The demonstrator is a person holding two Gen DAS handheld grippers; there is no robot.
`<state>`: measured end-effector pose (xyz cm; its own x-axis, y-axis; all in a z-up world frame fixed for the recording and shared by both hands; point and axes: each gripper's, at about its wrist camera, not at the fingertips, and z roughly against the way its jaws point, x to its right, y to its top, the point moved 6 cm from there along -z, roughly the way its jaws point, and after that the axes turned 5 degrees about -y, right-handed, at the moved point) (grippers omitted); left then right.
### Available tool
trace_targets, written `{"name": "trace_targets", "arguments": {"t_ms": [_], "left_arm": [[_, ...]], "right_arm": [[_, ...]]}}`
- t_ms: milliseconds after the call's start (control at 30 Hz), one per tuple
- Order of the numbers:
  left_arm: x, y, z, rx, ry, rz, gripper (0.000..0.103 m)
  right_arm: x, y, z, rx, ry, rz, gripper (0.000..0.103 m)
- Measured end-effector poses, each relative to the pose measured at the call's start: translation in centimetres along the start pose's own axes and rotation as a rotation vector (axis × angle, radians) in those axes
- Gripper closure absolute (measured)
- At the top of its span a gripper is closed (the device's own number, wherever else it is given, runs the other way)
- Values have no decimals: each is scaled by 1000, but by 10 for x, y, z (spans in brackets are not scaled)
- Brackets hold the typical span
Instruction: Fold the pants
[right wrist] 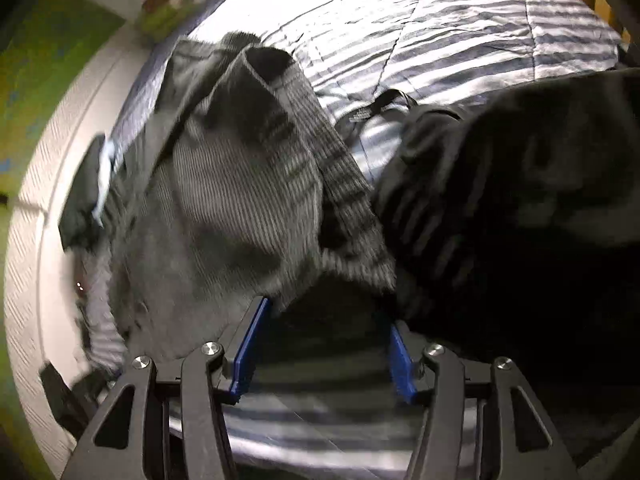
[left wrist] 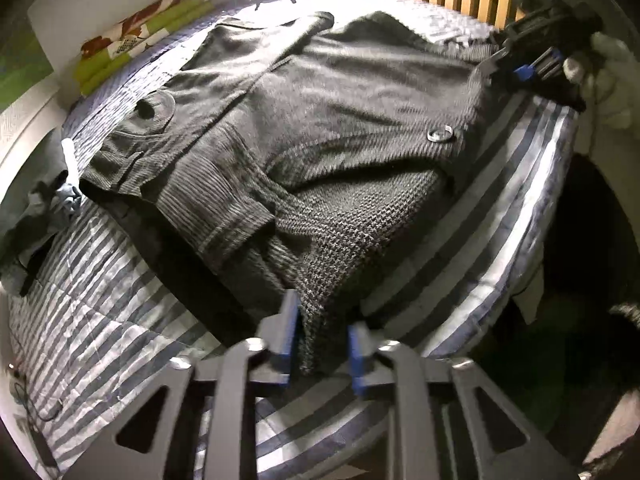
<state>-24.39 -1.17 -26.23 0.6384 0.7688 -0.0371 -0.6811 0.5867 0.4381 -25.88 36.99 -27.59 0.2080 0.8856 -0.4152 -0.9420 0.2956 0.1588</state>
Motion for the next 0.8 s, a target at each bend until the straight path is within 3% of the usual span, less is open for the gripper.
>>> {"name": "trace_targets", "arguments": {"t_ms": [33, 167, 367, 500, 600, 800], "left_arm": [[-1, 2, 5, 13, -2, 1, 90], [-6, 17, 38, 101, -15, 22, 91], [-39, 52, 92, 238, -60, 112, 91], [-83, 80, 118, 327, -88, 206, 92], [-125, 102, 127, 372, -47, 256, 92], [-224, 134, 102, 388, -30, 437, 92]], "right_arm": [[-2, 2, -1, 4, 30, -20, 75], [-10, 8, 13, 66, 74, -47, 78], [-43, 40, 82, 229, 180, -44, 79], [-89, 81, 110, 302, 225, 2, 79], [-135, 120, 116, 352, 232, 53, 79], [-206, 199, 77, 359, 181, 85, 79]]}}
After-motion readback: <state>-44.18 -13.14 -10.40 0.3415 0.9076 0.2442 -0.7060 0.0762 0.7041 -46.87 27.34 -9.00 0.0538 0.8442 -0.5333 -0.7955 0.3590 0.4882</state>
